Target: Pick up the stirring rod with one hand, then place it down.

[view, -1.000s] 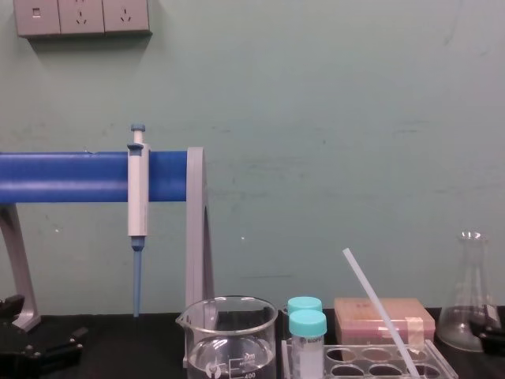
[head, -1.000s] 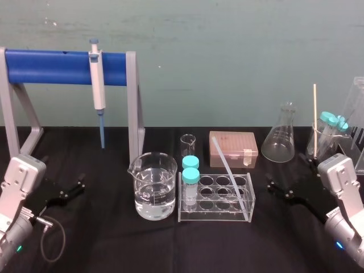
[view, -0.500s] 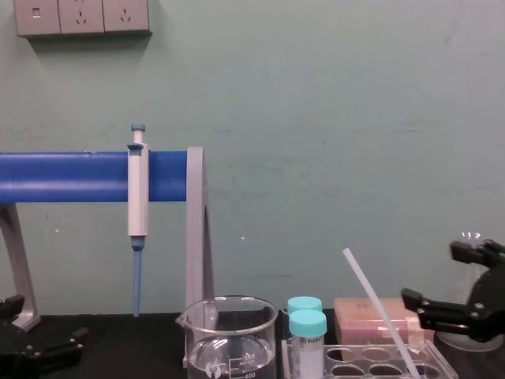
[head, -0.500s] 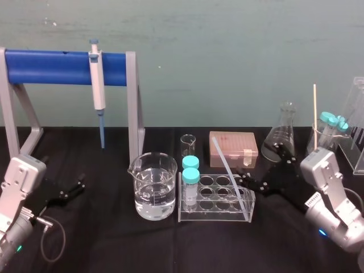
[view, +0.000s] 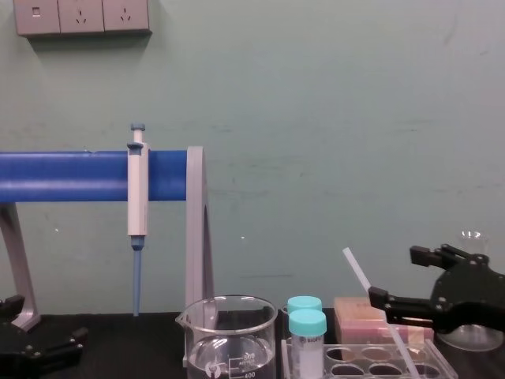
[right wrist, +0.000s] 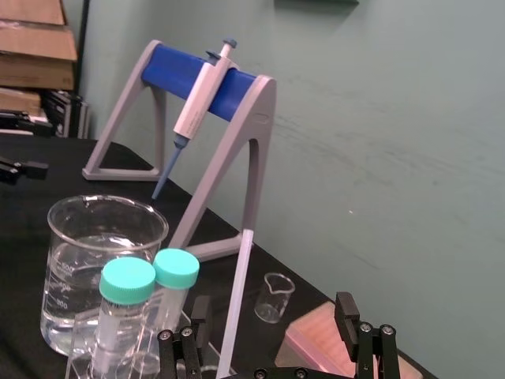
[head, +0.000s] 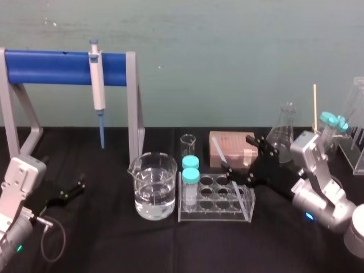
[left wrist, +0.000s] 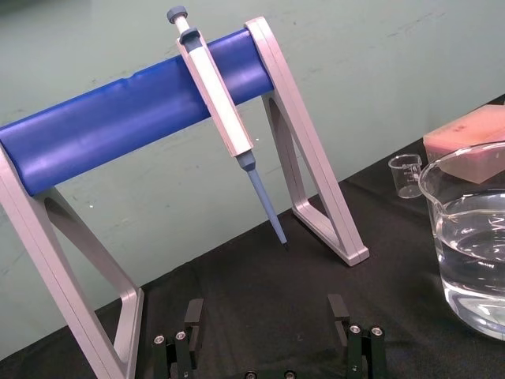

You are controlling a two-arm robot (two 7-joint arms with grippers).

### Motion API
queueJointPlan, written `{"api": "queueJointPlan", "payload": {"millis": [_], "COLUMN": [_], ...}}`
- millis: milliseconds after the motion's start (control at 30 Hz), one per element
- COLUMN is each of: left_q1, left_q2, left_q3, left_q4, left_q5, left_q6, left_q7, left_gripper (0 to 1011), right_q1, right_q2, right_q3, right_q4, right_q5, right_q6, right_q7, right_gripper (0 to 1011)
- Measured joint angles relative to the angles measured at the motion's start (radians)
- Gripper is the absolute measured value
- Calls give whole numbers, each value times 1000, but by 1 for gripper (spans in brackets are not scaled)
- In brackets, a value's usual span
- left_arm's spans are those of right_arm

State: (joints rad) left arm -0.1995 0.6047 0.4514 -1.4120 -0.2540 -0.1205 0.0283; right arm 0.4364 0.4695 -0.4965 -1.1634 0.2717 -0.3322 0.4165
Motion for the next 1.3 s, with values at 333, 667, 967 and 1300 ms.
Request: {"api": "queueJointPlan", "payload": {"millis": [333,667,967,1300], "left_q1": [0,0,0,0], "left_q2": [0,0,0,0], "left_q3": [0,0,0,0], "left_q4": [0,0,0,0], "left_q5": [0,0,0,0], "left_q6": [0,0,0,0], "left_q7": [0,0,0,0], "left_gripper": [1000,1000,1000,1000], "right_q1": [64,112,131,130], "right_q2": [-48,-93,-113,-113], "right_q3": [0,14,28,29], "right_q4": [100,201,253,253], "right_q5": [15,24,25,25], "right_q6": [-23,-31,-36,-38], "right_q7": [96,159,193,195], "right_gripper": [1000,1000,1000,1000]}}
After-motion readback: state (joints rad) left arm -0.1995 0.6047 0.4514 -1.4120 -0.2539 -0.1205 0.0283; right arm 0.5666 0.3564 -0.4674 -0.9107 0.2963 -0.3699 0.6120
